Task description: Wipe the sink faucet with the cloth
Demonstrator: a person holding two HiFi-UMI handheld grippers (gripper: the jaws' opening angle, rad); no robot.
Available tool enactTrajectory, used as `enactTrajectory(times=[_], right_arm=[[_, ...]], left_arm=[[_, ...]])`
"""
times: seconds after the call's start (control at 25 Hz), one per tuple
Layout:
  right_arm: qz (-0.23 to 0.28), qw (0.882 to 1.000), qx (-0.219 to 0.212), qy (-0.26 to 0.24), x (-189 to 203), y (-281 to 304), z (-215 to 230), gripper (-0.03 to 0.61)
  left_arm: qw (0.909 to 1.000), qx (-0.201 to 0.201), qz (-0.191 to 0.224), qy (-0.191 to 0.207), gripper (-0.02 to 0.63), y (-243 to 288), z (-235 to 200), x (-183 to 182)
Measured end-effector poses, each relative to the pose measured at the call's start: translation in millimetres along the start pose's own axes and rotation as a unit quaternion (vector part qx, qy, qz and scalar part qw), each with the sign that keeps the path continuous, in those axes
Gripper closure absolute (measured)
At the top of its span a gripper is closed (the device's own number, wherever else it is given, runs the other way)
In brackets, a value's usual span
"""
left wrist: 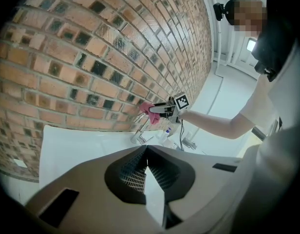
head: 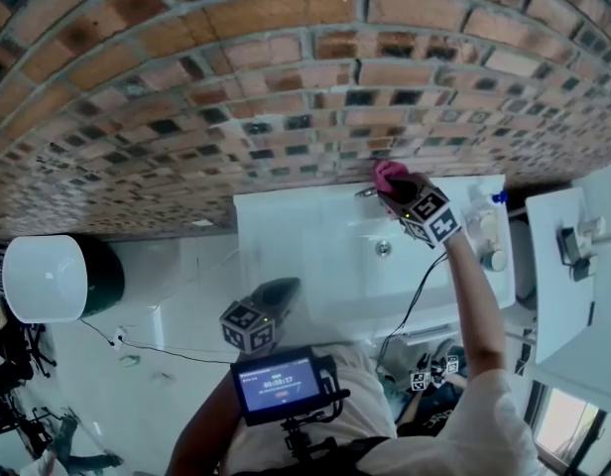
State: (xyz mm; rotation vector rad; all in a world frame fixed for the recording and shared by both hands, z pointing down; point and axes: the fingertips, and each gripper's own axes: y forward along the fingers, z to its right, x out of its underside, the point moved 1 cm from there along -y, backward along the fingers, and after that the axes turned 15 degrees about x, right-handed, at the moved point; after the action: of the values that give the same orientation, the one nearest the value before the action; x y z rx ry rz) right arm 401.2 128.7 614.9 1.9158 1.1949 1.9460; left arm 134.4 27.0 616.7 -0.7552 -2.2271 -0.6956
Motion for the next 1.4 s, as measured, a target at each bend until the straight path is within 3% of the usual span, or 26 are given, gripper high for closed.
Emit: enactTrajectory(times=[0.2, 0.32, 0.64, 0.8, 1.12, 1.28, 1.4], right_arm=[[-0.014, 0.999, 0.004, -0.029, -4.1, 16.7, -29.4, 0.460], [-0.035, 0.997, 0.030, -0.063, -2.6, 26.1, -43.8, 0.460], [-0.080, 0.988, 0.104, -0.075, 5.1, 47.6, -64.2, 0.460], [-0.103, 0.985, 0.121, -0.074, 10.0, 59.5, -78.1, 0.460], [-0.119, 0.987, 0.096, -0.047, 17.6, 83.4, -104.0, 0.460], [-0.142, 0.989, 0.030, 0.008, 38.5, 91.1, -153.2, 0.460], [-0.142, 0.989, 0.005, 0.040, 56.4, 73.5, -182.6, 0.460]], left_arm=[[0.9999, -0.003, 0.011, -0.003, 0.629, -8.2, -1.8, -0.1], [0.9998, -0.004, 0.018, -0.007, 0.629, -11.4, -2.5, 1.6], [0.9995, -0.002, 0.026, -0.016, 0.629, -12.0, -0.9, 2.9], [0.9996, -0.004, 0.022, -0.019, 0.629, -11.3, 0.9, 6.4], [0.9996, -0.011, 0.017, -0.020, 0.629, -10.9, 3.1, 11.3], [0.9996, -0.013, 0.014, -0.019, 0.629, -9.6, 3.2, 15.1], [0.9995, -0.017, 0.017, -0.020, 0.629, -9.5, 3.2, 12.6]])
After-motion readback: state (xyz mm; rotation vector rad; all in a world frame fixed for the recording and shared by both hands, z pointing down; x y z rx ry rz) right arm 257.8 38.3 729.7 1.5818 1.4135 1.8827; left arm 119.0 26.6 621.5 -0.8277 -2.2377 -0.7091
